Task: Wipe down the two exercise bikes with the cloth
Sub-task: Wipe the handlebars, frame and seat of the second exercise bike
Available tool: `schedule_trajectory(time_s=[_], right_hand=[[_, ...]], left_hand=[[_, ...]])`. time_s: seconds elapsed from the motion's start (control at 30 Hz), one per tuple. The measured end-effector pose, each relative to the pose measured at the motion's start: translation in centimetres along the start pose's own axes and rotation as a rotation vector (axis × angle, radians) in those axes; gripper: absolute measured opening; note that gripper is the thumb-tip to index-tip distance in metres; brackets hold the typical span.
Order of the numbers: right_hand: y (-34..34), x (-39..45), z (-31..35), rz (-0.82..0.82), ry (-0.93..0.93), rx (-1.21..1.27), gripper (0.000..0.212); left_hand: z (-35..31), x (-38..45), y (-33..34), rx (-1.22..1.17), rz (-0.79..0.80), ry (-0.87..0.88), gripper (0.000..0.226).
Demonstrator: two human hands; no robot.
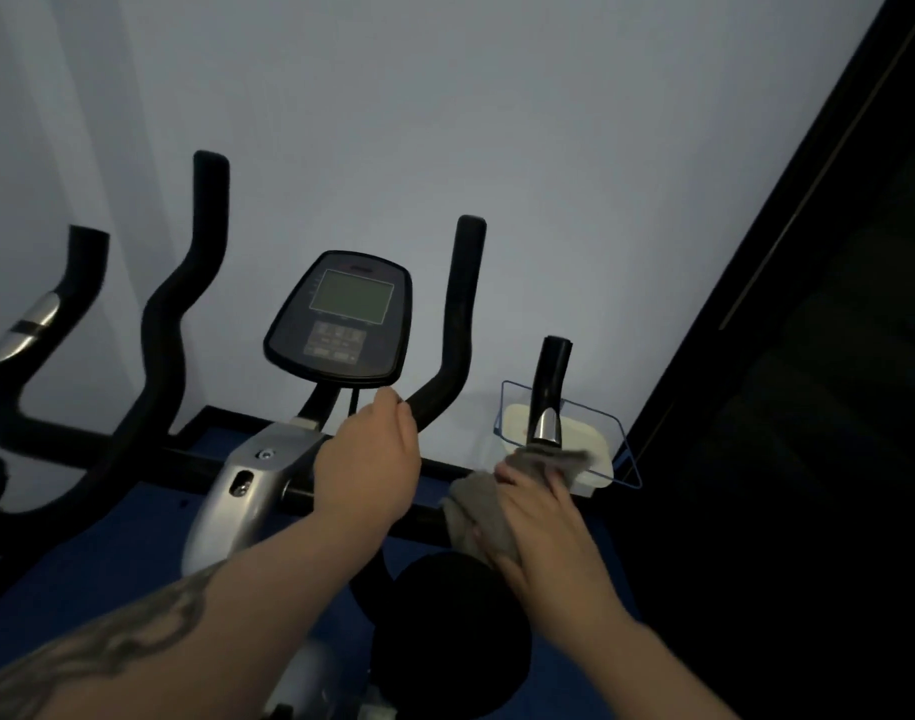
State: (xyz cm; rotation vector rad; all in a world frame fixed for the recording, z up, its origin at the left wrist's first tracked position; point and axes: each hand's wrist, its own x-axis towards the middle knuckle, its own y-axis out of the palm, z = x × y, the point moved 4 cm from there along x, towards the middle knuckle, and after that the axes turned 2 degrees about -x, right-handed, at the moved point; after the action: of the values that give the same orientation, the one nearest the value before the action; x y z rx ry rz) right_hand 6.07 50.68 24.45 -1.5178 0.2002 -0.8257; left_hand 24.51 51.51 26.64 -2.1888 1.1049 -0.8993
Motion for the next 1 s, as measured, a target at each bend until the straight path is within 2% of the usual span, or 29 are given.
schedule_trajectory(time_s=[0.07, 0.13, 0.23, 0.33, 0.4, 0.47, 0.5, 0.63, 0.7, 0.77, 0.83, 0.87, 0.93, 1.0], right_hand=[[-0.5, 2.9, 1.2, 0.218, -0.038, -0.091, 0.034], [-0.2, 5.2, 2.5, 0.45, -0.039, 0.047, 0.037], [0.1, 5.4, 2.6, 0.575, -0.057, 0.169, 0.039], [0.3, 5.5, 1.6, 0.706, -0.096, 0.22, 0.04], [0.8, 6.8, 2.3, 0.771, -0.103, 0.372, 0.033], [1.1, 7.3, 3.3, 0.753, -0.091, 0.494, 0.027], [1.1, 7.1, 3.1, 0.742, -0.095, 0.472, 0.03], [-0.5, 5.8, 0.1, 0.863, -0.199, 0.125, 0.034], [-0.7, 6.8, 0.3, 0.917, -0.213, 0.068, 0.032], [0.0, 7.7, 2.4, 0.917, -0.187, 0.3, 0.014], [0.8, 7.5, 3.8, 0.863, -0.121, 0.597, 0.013], [0.8, 7.0, 3.6, 0.833, -0.108, 0.615, 0.006], [0.0, 5.9, 2.0, 0.785, -0.164, 0.412, 0.022], [-1.1, 4.9, 0.1, 0.775, -0.261, 0.22, 0.015]], left_hand=[[-0.2, -0.3, -0.4, -0.009, 0.004, -0.035, 0.027], [-0.2, -0.4, -0.8, -0.001, -0.02, -0.072, 0.026], [0.3, -0.5, -1.1, 0.02, -0.063, -0.114, 0.027], [-0.1, -0.4, -0.6, 0.221, 0.029, -0.02, 0.011], [0.0, -0.2, -0.4, 0.246, 0.05, -0.01, 0.007], [-0.1, -0.1, -0.4, 0.266, 0.057, 0.013, 0.004], [0.0, -0.1, -0.4, 0.261, 0.056, 0.029, 0.004], [0.0, -0.2, -0.3, 0.264, 0.077, 0.049, 0.005], [0.0, -0.1, -0.2, 0.304, 0.085, 0.071, 0.013], [0.0, 0.1, -0.3, 0.305, 0.096, 0.069, 0.013], [-0.1, 0.0, -0.4, 0.329, 0.102, 0.072, 0.015], [-0.2, -0.1, -0.3, 0.358, 0.11, 0.082, 0.016], [-0.2, -0.2, -0.2, 0.362, 0.102, 0.085, 0.014], [-0.2, -0.1, -0.3, 0.391, 0.1, 0.082, 0.013]])
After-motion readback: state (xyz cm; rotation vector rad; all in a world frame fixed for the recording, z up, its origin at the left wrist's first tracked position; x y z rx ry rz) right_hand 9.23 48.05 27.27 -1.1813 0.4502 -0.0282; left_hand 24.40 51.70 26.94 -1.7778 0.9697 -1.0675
